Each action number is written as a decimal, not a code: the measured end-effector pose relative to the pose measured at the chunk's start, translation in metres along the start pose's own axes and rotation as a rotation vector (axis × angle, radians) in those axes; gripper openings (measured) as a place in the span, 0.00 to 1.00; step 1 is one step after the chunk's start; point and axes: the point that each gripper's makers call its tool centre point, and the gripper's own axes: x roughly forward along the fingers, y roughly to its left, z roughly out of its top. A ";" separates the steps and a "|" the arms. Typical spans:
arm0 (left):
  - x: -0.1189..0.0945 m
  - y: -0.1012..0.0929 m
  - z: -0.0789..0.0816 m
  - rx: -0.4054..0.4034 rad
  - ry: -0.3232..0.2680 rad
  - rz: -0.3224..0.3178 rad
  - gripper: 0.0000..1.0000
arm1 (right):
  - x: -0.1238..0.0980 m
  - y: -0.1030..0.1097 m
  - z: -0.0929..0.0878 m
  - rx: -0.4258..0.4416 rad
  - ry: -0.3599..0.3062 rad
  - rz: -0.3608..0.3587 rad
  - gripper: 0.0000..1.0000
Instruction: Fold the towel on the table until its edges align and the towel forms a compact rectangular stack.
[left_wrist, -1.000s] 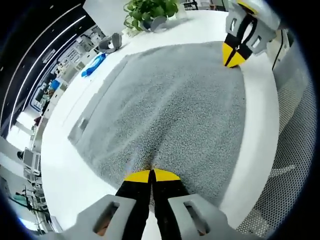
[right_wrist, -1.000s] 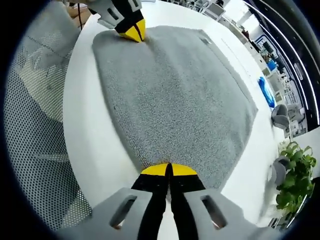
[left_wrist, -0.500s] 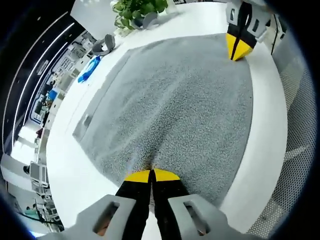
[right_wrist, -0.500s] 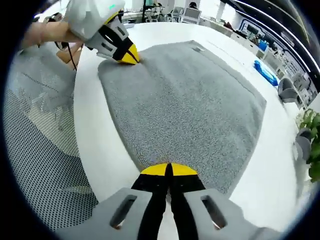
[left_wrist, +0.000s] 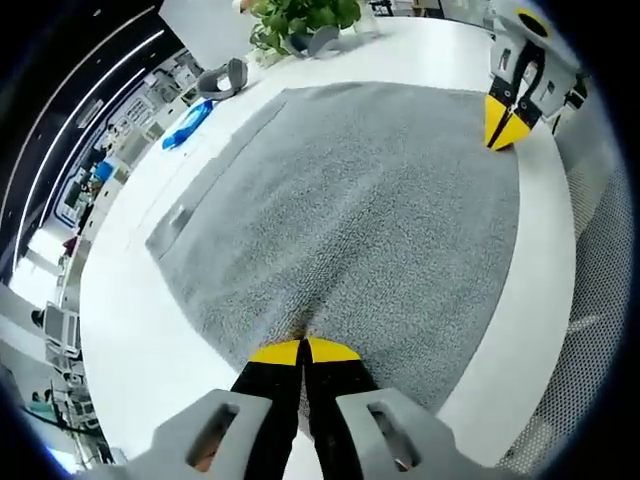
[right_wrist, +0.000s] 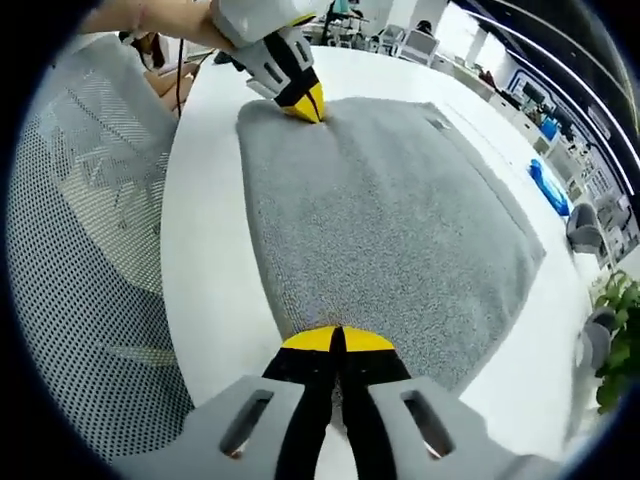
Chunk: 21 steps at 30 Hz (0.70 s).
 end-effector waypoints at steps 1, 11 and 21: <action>0.000 0.000 0.000 -0.012 -0.007 0.002 0.01 | 0.000 0.000 0.000 0.000 0.000 0.004 0.00; -0.011 -0.008 -0.012 -0.012 -0.038 0.030 0.01 | -0.001 0.018 0.004 -0.135 0.001 0.054 0.00; -0.021 -0.014 -0.017 -0.050 -0.026 -0.061 0.02 | -0.003 0.020 0.007 -0.152 -0.129 0.102 0.00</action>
